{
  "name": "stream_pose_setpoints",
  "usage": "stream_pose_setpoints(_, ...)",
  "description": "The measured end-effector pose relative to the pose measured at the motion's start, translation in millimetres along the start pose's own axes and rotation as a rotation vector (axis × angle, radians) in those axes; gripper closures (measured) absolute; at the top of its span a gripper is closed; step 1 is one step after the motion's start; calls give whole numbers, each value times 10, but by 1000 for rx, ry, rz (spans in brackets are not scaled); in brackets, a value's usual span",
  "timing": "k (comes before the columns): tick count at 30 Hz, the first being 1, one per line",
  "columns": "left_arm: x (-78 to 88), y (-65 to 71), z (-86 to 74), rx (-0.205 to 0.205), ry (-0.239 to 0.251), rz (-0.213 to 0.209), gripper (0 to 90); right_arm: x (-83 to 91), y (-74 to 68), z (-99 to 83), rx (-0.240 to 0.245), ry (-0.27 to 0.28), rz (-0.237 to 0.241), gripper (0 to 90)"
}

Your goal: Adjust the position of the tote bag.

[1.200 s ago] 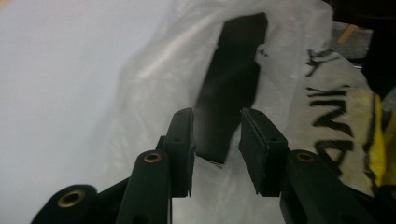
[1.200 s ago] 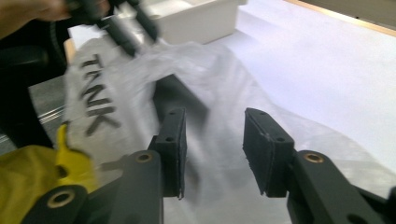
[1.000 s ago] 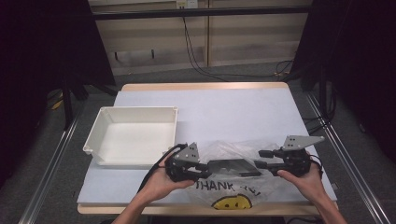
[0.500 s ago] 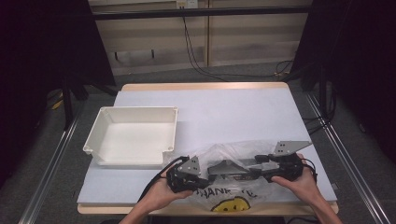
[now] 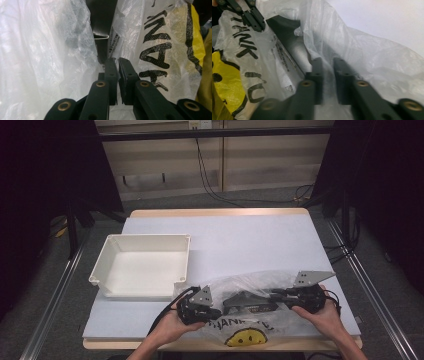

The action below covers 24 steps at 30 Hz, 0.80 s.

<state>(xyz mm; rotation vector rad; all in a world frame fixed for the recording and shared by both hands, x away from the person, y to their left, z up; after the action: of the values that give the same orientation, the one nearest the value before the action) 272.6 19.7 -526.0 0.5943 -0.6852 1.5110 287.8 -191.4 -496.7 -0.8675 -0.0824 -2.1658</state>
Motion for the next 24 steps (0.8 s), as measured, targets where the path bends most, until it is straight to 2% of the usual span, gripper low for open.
stream_pose_setpoints(2, -2, -6, 1, -1, -3, 5, 861, 15, 28, 7, -11, 0, -4, 897)
stream_pose_setpoints(5, -15, -14, -17, -14, -40, 2, 867, 50, 113, 42, -20, 9, -22, 900)
stream_pose_setpoints(7, -31, -12, -16, -32, -41, -1, 870, 75, 205, 56, -20, 15, -51, 900)
stream_pose_setpoints(12, -35, -44, -38, -30, -55, 8, 876, 109, 455, 48, -48, 18, -111, 900)
stream_pose_setpoints(15, -46, -68, -57, -30, -59, 10, 877, 72, 591, 26, -63, 8, -139, 900)
stream_pose_setpoints(18, -66, -62, -98, -38, -79, 17, 880, 0, 696, -16, -74, -7, -146, 900)
stream_pose_setpoints(19, -77, -54, -116, -36, -83, 16, 881, -23, 712, -32, -86, -6, -142, 900)
stream_pose_setpoints(24, -94, -66, -189, -33, -99, 14, 889, -123, 785, -143, -87, -33, -143, 900)
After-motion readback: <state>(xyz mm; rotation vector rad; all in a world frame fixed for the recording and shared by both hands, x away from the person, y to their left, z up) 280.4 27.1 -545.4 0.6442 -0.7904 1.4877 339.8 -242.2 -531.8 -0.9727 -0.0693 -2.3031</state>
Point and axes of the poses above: each handheld gripper's, and its own axes: x roughly backward along the jaws, z roughly out of its top, y roughly to its right, the point moved 10 cm from there along -x, roughly forward along the jaws, and after that the axes turned 11 degrees about -x, right-handed, at the moved point
